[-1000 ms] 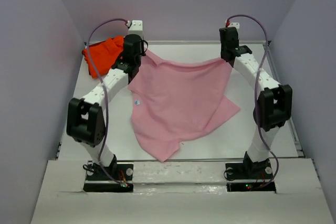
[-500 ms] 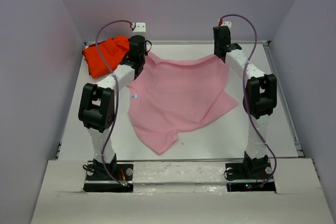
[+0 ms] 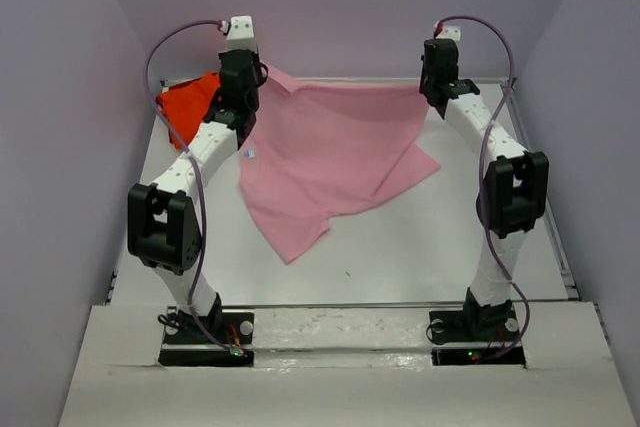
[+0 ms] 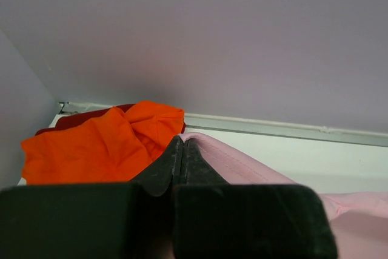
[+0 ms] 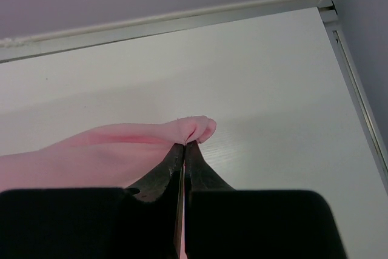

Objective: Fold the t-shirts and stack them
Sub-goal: Flatten out the crumpled T-shirt at the center of the board.

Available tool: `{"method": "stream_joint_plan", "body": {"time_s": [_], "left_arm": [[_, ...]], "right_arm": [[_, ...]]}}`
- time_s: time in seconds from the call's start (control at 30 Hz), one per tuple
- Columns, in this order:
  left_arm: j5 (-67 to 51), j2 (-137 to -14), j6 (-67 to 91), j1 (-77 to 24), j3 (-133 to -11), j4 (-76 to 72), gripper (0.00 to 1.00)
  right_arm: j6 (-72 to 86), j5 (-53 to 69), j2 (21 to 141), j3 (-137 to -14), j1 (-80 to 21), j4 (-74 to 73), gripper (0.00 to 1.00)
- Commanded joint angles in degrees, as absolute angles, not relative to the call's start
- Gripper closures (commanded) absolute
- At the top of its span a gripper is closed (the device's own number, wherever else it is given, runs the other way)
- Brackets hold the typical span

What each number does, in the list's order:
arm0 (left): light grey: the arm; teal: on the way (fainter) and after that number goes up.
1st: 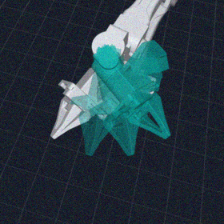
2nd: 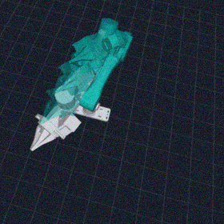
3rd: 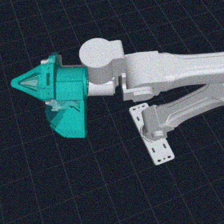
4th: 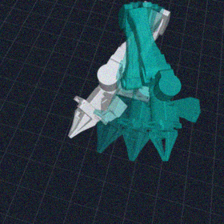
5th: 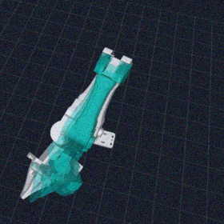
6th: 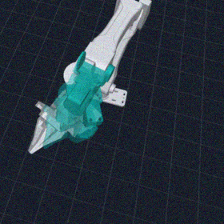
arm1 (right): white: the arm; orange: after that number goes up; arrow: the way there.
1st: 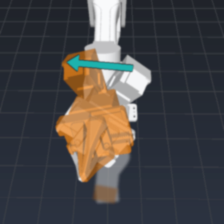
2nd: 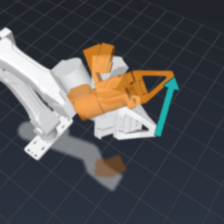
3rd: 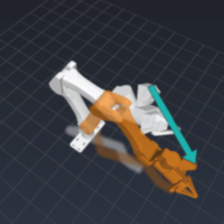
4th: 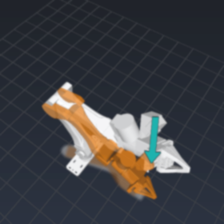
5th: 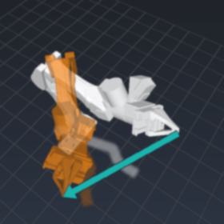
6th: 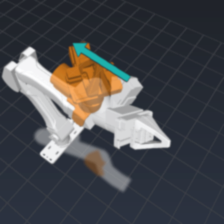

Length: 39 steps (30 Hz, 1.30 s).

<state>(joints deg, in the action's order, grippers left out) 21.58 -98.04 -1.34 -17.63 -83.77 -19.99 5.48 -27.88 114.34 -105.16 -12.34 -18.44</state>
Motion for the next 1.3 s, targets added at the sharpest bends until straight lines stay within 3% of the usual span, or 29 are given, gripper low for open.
{"method": "stream_joint_plan", "body": {"time_s": [0.0,0.23,0.4,0.53,0.67,0.87,1.07,1.27], "left_arm": [[21.61,-91.86,-1.92,-18.63,-84.56,-20.22,1.00],[21.62,-72.45,-0.53,-23.89,-73.05,-17.85,1.00],[24.78,-51.09,2.01,-31.63,-60.92,-12.14,1.00],[25.22,-38.69,4.92,-36.73,-59.06,-2.83,1.00],[22.77,-34.10,6.94,-37.53,-63.79,5.61,1.00],[18.72,-45.15,4.76,-37.53,-82.65,6.68,1.00],[23.79,-69.12,0.36,-37.09,-107.43,9.05,1.00],[14.07,-82.26,5.97,-24.27,-112.16,7.49,1.00]], "right_arm": [[7.47,-25.32,106.37,-101.70,-12.04,-15.03,1.00],[9.22,-21.80,81.24,-87.47,-12.04,-13.09,1.00],[10.72,-19.25,62.70,-79.38,-12.04,-18.10,1.00],[11.51,-17.75,46.45,-76.46,-12.04,-25.38,1.00],[12.48,-17.41,40.00,-78.57,-12.04,-32.60,1.00],[13.62,-15.99,46.57,-91.57,-12.04,-36.22,1.00],[9.94,-23.63,63.87,-106.68,-12.04,-36.13,1.00],[9.22,-29.87,81.36,-109.07,-12.04,-32.61,1.00]]}}
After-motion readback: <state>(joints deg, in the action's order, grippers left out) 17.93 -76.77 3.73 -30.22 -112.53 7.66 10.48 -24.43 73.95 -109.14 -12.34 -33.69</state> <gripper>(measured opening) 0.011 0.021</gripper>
